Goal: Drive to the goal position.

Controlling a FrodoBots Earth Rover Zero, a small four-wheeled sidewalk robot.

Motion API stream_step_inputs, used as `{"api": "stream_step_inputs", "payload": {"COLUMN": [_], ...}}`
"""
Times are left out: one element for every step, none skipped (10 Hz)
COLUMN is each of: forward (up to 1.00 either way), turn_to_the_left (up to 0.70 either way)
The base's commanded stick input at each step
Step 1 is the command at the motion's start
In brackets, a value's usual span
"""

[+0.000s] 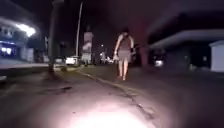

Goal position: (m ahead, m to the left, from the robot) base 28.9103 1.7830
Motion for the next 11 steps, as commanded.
{"api": "stream_step_inputs", "payload": {"forward": [1.0,1.0,1.0,1.0,1.0,1.0,1.0,1.0,1.0,1.0,1.0], "turn_to_the_left": [0.0,0.0,0.0,0.0,0.0,0.0,0.0,-0.04,-0.4,-0.4,-0.39]}}
